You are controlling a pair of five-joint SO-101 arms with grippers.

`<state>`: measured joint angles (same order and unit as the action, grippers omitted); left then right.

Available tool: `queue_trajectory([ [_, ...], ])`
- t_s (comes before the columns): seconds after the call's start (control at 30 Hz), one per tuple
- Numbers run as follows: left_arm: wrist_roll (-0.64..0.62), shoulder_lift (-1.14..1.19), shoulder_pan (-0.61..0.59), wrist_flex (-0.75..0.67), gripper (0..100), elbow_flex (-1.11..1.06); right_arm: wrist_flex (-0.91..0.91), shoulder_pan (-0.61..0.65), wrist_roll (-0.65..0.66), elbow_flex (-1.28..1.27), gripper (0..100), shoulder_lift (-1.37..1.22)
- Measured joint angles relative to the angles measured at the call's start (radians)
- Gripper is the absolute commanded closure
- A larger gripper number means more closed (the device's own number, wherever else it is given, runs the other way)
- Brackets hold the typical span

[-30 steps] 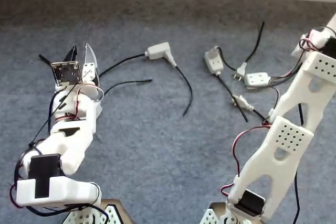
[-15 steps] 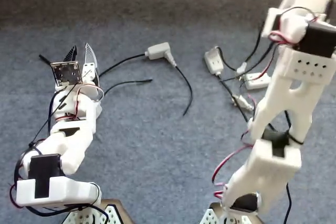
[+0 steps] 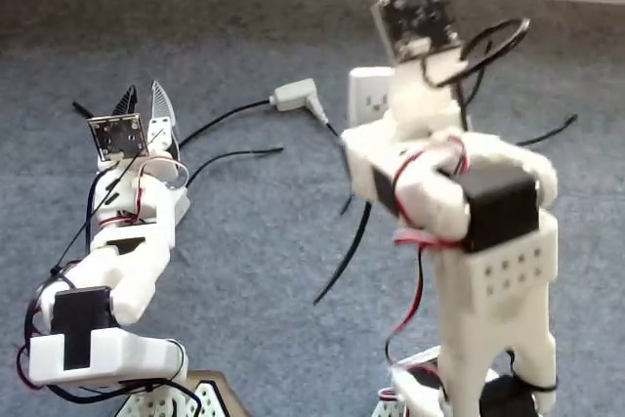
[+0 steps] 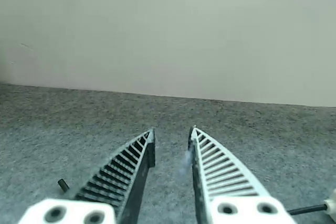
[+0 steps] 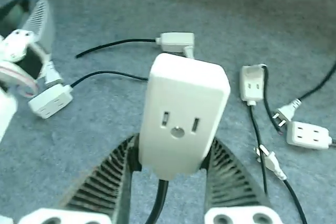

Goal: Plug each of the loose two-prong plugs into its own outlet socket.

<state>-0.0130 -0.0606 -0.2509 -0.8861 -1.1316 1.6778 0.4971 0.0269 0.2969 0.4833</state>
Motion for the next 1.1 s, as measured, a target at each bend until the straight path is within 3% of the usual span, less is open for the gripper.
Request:
queue_trajectory([
  [0.1,0.000,0.000,0.000,0.000,88,0.000,-0.009,0.089,0.003,-0.044,72.4,0.061],
  [0.23,0.000,0.000,0.000,0.000,88,0.000,-0.049,0.103,0.003,-0.115,72.4,0.084],
  [0.4,0.000,0.000,0.000,0.000,88,0.000,-0.060,0.055,0.021,-0.166,72.4,0.083],
  [0.57,0.000,0.000,0.000,0.000,88,0.000,-0.060,-0.005,0.137,-0.176,72.4,0.112],
  [0.93,0.000,0.000,0.000,0.000,88,0.000,-0.055,-0.063,0.155,-0.310,72.4,0.172],
  [1.1,0.000,0.000,-0.025,0.000,88,0.000,-0.259,-0.063,0.155,-0.551,72.4,0.172],
])
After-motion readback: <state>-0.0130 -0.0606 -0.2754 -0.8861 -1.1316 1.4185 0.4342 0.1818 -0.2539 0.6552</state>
